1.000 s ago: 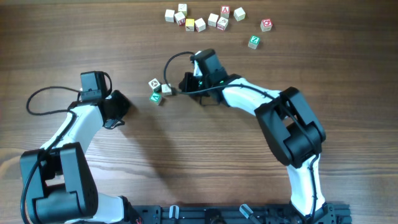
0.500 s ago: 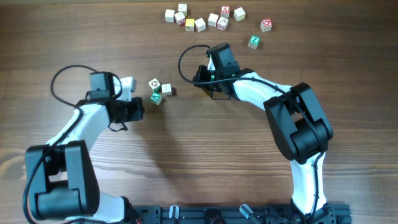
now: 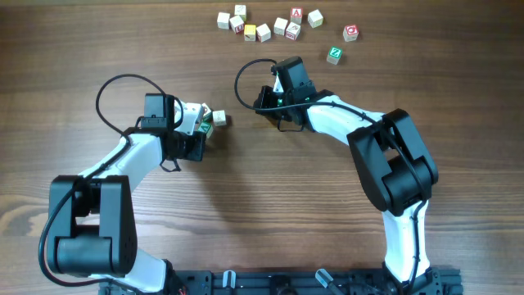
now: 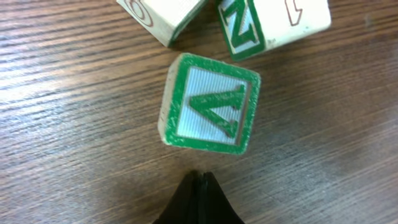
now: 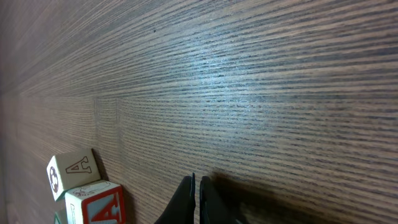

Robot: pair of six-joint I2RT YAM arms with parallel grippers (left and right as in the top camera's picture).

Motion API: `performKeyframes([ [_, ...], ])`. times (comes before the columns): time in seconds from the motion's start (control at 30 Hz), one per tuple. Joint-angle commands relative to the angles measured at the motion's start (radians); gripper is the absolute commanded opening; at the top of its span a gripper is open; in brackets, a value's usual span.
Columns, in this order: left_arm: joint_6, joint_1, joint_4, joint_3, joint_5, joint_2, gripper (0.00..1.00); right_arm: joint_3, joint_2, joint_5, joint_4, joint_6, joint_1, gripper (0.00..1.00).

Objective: Form a circle

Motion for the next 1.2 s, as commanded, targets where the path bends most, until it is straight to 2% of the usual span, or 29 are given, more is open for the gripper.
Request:
performKeyframes([
  [0.0,0.024,0.000,0.015,-0.013,-0.076,0.027,0.04,0.003,0.014,0.011,0.000,0.014,-0.002,0.06],
  [0.27,0.019,0.000,0.055,-0.013,-0.072,0.028,0.04,0.003,0.014,0.011,0.000,0.014,-0.001,0.06],
  [0.7,0.019,-0.004,0.082,-0.013,0.013,0.029,0.04,0.003,0.014,0.011,0.000,0.014,-0.001,0.06],
  [1.17,0.019,-0.005,0.097,-0.013,0.023,0.031,0.04,0.003,0.014,0.011,0.000,0.014,-0.001,0.06],
])
